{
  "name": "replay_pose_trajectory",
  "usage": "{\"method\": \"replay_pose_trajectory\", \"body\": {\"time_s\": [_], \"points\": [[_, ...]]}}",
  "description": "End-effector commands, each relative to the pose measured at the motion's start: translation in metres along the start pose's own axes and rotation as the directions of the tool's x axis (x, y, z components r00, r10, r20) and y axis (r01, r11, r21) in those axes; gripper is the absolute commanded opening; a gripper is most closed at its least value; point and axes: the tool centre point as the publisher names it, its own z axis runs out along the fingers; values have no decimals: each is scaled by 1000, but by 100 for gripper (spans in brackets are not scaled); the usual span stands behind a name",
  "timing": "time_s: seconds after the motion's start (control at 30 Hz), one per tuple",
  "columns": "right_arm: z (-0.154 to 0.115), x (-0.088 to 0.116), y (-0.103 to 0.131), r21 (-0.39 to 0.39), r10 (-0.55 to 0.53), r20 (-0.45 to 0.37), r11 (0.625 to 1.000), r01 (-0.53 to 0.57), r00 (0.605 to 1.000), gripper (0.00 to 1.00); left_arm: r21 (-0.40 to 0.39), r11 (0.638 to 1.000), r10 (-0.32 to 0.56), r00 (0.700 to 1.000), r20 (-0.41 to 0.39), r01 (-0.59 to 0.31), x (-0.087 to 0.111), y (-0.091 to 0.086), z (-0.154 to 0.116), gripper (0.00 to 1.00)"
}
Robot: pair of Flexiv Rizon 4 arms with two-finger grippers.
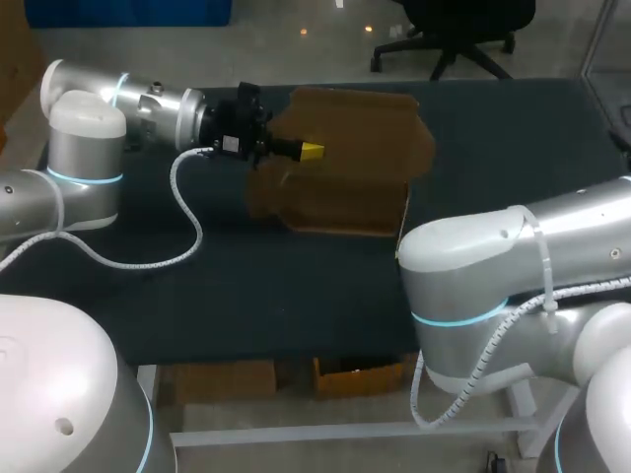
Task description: Assemble the packaging by folding the flat box into shape, placing the metal phone stand inside, and closing the box properly
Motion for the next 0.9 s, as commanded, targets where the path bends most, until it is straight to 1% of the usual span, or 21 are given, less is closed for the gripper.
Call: {"method": "replay_pose_trajectory", "body": {"time_s": [0.03, 0.1, 0.2, 0.23, 0.43, 0.67, 0.83, 0.9], "points": [[-9, -10, -1, 1, -17, -78, 1000, 17, 997, 38, 1, 1000, 0, 1000, 0, 0, 0, 2, 1, 0], [-11, -10, -2, -3, -28, -98, 1000, 28, 995, 38, 1, 1000, 0, 1000, 0, 0, 0, 2, 1, 0], [-14, -12, -1, -4, -41, -107, 999, 40, 993, 38, 1, 1000, 0, 1000, 0, 0, 0, 2, 1, 0], [-17, -16, -1, -15, -55, -130, 998, 54, 990, 38, 1, 1000, 0, 1000, 0, 0, 0, 2, 1, 0], [-20, -24, -1, -8, -92, -157, 996, 92, 983, 38, 1, 1000, 0, 1000, 0, 0, 0, 2, 1, 0], [-21, -34, -6, -2, -123, -175, 992, 124, 977, 34, 1, 1000, 0, 1000, 0, 0, 0, 2, 1, 0], [-19, -42, -6, 0, -172, -207, 984, 176, 963, 35, 1, 1000, 0, 1000, 0, 0, 0, 2, 1, 0], [-16, -45, -5, -5, -197, -238, 979, 202, 951, 35, 1, 1000, 0, 1000, 0, 0, 0, 2, 1, 0]]}}
